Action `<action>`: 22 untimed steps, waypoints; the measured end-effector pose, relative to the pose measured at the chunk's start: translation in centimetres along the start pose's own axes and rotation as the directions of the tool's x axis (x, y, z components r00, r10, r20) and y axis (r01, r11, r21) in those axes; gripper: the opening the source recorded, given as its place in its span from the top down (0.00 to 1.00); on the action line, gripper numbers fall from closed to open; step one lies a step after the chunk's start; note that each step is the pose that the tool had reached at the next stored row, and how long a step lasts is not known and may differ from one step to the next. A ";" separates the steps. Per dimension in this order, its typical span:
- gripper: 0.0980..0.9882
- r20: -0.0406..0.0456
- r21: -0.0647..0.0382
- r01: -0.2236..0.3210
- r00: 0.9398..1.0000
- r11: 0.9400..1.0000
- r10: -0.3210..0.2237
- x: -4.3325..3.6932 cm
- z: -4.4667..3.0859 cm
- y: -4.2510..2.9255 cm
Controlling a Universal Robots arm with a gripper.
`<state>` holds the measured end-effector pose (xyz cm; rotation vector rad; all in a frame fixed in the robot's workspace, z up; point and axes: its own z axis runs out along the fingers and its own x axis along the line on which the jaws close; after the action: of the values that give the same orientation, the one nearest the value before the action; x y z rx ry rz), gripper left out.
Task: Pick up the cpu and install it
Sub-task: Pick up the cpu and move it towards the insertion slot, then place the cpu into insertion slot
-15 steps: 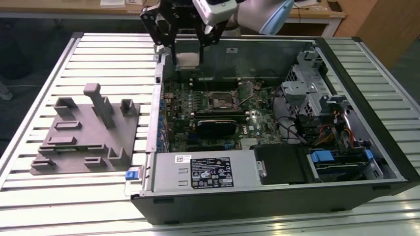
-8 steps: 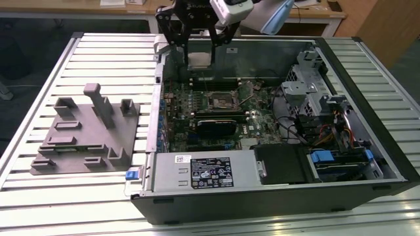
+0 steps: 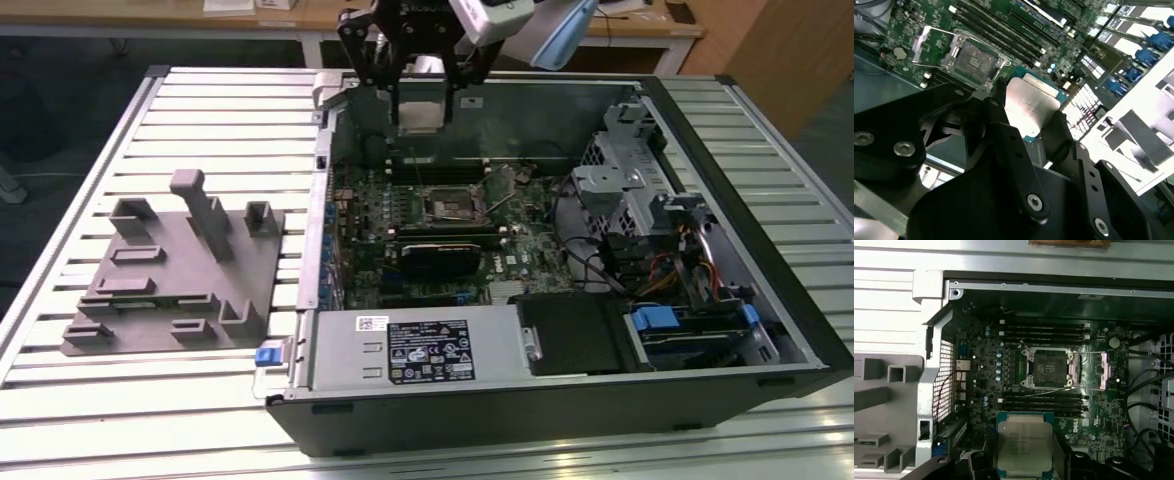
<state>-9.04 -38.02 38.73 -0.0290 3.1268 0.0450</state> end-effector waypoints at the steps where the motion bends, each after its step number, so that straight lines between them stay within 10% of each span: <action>1: 0.51 0.000 0.000 0.000 1.000 1.000 0.000 -0.22 0.02 0.12; 22: 0.51 0.000 0.000 -0.001 1.000 1.000 0.001 -5.97 0.44 1.13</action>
<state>-3.08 -36.77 38.41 -0.0272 3.1267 0.0444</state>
